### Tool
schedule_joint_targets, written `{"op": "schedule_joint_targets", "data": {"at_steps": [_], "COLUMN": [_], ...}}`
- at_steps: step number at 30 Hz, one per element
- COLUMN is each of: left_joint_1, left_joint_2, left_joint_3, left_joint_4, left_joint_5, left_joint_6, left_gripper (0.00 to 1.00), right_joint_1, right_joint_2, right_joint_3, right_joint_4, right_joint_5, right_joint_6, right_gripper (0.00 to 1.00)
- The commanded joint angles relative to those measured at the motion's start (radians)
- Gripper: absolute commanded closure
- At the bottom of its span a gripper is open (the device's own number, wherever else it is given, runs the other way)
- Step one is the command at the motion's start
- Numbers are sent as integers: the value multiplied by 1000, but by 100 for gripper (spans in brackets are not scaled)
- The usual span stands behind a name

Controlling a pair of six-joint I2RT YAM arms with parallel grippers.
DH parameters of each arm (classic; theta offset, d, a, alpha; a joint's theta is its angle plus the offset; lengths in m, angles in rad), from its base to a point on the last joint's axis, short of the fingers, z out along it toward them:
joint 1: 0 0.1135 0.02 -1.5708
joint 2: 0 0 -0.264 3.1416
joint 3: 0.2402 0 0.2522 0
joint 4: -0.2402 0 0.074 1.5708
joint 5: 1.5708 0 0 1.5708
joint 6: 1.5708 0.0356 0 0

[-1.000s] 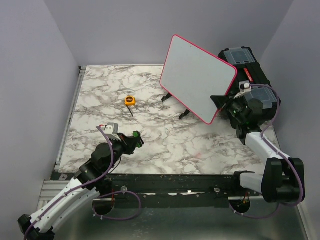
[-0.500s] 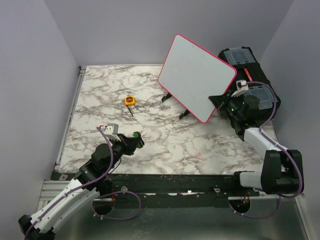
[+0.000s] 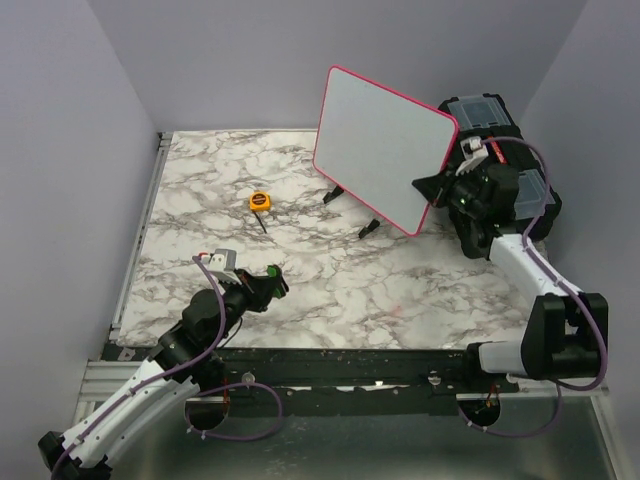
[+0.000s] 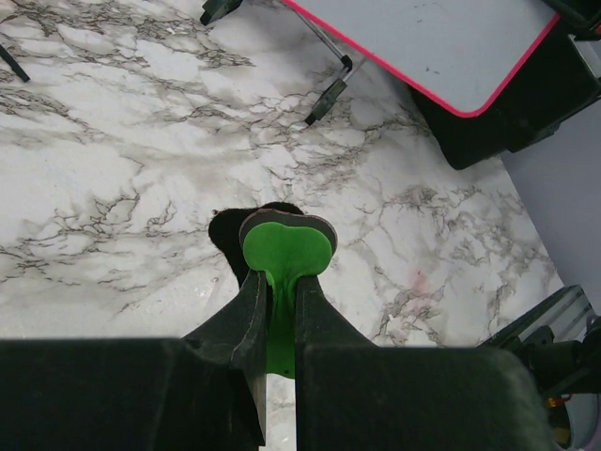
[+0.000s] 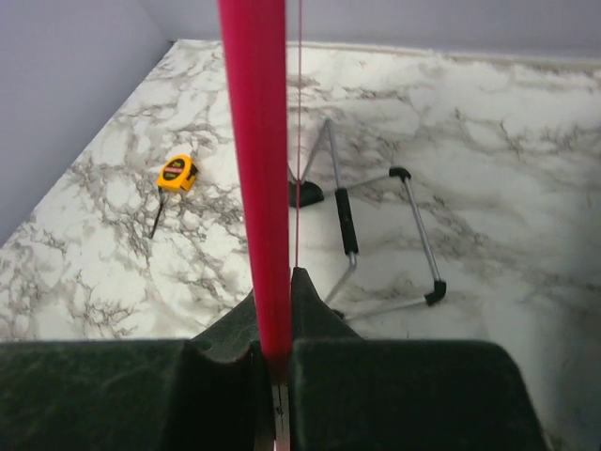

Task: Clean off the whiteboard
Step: Place the whiteboard at the center of the board.

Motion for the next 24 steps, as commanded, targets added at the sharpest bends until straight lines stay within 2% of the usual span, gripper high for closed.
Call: {"op": "schedule_joint_targets", "data": {"at_steps": [1, 6, 12, 15, 21, 24], "left_joint_1": [4, 4, 4, 4, 4, 4], "left_joint_2": [-9, -14, -40, -40, -30, -37], "left_joint_3": [1, 1, 2, 2, -1, 14], "left_joint_4": [-4, 2, -22, -25, -17, -43], "left_joint_5": [16, 15, 8, 6, 14, 8], "left_joint_6": [6, 5, 14, 16, 12, 21], "left_gripper": [100, 100, 100, 100, 100, 100], "right_joint_1": [88, 234, 249, 250, 249, 249], "right_joint_2": [4, 32, 65, 53, 47, 71], "right_joint_3": [243, 364, 448, 428, 329, 354], "right_joint_4": [-250, -345, -412, -393, -219, -241], "right_joint_5": [49, 181, 258, 330, 460, 462], "right_joint_6": [-179, -216, -227, -242, -243, -242], "right_gripper": [99, 100, 100, 100, 100, 100]}}
